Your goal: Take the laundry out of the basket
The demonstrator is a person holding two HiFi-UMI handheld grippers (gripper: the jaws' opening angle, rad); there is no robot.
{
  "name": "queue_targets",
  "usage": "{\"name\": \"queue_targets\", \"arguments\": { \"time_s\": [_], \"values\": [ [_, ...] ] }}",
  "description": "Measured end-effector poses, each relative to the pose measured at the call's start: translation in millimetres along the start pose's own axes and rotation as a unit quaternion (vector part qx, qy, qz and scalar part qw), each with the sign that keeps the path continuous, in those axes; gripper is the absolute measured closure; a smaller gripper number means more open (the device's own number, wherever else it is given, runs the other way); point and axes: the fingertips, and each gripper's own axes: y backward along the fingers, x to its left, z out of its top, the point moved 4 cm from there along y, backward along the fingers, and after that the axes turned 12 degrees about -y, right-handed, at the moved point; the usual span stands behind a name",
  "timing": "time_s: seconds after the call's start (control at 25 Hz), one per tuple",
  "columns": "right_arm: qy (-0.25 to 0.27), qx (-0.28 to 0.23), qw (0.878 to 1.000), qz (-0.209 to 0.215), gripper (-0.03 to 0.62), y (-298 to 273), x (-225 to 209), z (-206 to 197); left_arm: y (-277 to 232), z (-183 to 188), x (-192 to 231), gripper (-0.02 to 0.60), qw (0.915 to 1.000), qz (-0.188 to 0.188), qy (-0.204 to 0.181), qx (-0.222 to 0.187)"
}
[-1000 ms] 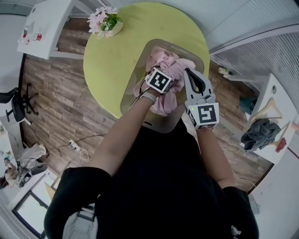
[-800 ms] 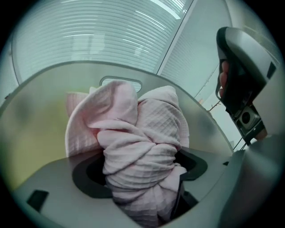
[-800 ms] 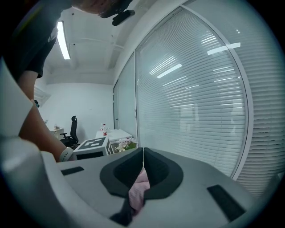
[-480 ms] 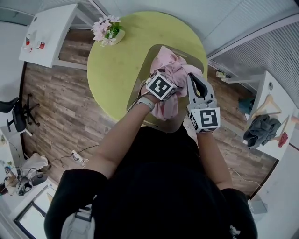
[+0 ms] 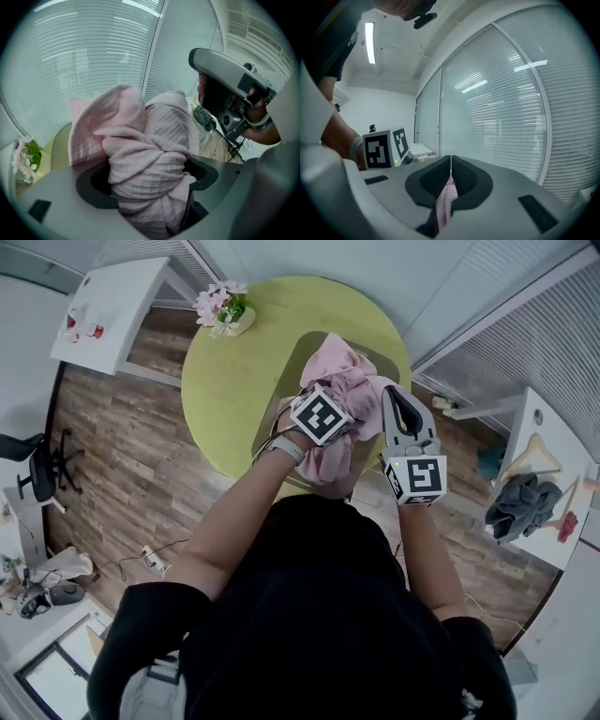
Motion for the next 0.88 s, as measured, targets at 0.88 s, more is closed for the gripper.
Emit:
{"name": "queue_targets", "arguments": {
  "time_s": [0.88],
  "values": [
    [0.024,-0.047,0.996,0.075,0.569,34.2,67.1,31.2,104.1,9.9,-28.4,0.16,0.996,0.089,-0.004,-0.01]
  ]
}}
